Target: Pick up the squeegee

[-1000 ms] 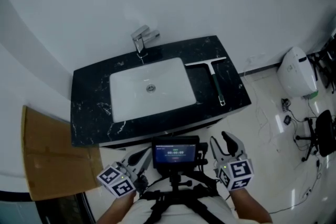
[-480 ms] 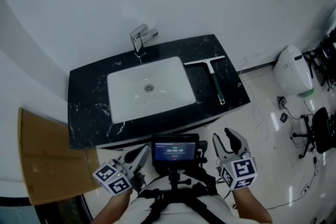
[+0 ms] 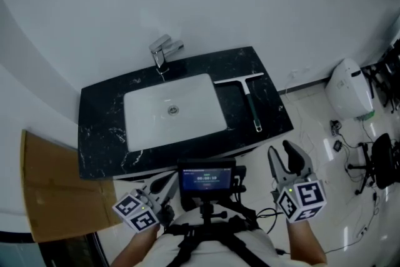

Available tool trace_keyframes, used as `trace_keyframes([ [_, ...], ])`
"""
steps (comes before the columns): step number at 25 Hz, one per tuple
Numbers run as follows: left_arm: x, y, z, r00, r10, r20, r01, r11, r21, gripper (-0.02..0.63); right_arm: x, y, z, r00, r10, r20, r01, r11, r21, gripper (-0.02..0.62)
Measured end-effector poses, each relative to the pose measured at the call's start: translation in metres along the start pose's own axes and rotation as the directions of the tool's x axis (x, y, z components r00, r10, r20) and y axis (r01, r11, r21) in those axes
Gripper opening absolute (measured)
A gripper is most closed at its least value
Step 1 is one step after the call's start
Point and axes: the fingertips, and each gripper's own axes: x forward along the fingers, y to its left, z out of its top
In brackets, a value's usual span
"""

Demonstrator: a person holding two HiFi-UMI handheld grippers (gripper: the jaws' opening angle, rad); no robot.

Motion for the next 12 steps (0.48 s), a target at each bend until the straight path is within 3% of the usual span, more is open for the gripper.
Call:
trace_keyframes([
  [8,0.012,0.0,0.003,1.0,0.007,0.009,-0.007,1.0,0.004,-0.003,-0.004,-0.035,0.039,0.995,-0.045,0.089,0.047,0.999,-0.02,0.178],
  [12,0.017,0.0,0.005,1.0,0.011,0.012,-0.011,1.0,0.007,-0.003,-0.008,-0.05,0.057,0.99,-0.061,0.126,0.065,0.997,-0.033,0.207],
])
